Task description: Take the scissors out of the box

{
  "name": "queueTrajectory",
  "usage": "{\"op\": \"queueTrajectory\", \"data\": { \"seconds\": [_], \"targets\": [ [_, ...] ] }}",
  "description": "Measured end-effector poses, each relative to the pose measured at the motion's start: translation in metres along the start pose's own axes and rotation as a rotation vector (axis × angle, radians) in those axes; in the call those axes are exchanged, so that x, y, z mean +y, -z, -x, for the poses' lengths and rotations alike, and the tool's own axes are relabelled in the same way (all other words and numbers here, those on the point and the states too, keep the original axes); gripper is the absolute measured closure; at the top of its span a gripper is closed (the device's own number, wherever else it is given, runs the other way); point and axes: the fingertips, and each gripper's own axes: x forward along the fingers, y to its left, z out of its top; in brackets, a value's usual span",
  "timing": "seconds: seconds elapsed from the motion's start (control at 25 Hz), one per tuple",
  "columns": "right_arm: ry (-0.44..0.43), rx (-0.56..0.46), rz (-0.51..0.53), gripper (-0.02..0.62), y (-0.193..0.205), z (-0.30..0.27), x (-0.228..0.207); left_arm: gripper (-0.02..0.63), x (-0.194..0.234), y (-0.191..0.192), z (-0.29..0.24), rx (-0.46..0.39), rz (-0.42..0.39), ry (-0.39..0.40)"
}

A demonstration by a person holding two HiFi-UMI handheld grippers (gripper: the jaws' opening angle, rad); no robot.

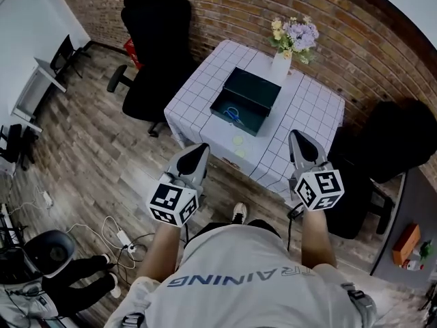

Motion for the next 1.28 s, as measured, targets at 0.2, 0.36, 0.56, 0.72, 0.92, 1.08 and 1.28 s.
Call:
{"op": "queueTrajectory", "data": {
  "seconds": [0.2,0.36,0.56,0.72,0.92,1.08,1.28],
  "targets": [
    [0.004,-0.022,-0.016,0.581,-0.004,-0.027,-0.044,0.603,0.007,-0.006,-0.053,0.022,0.007,-0.020],
    [0.010,-0.002,-0.036,0.581,0.003,-0.045,-0.059,0.603,0.017,-0.001,-0.076,0.050,0.017,-0.024],
    [0.041,0.033,-0.041,0.581,0.009,-0.065,-0.072,0.603,0.033,-0.001,-0.104,0.069,0.028,0.016],
    [0.092,0.045,-0.029,0.581,0.008,-0.086,-0.080,0.603,0.054,-0.003,-0.134,0.065,0.031,0.076],
    [0.165,0.077,-0.032,0.581,0.003,-0.127,-0.079,0.603,0.096,-0.009,-0.176,0.089,0.023,0.158],
    [0.227,0.094,-0.039,0.581,-0.002,-0.158,-0.071,0.603,0.130,-0.019,-0.203,0.100,0.012,0.243],
    [0.258,0.162,-0.066,0.581,0.014,-0.194,-0.053,0.603,0.175,-0.029,-0.226,0.101,-0.020,0.309]
  ]
}}
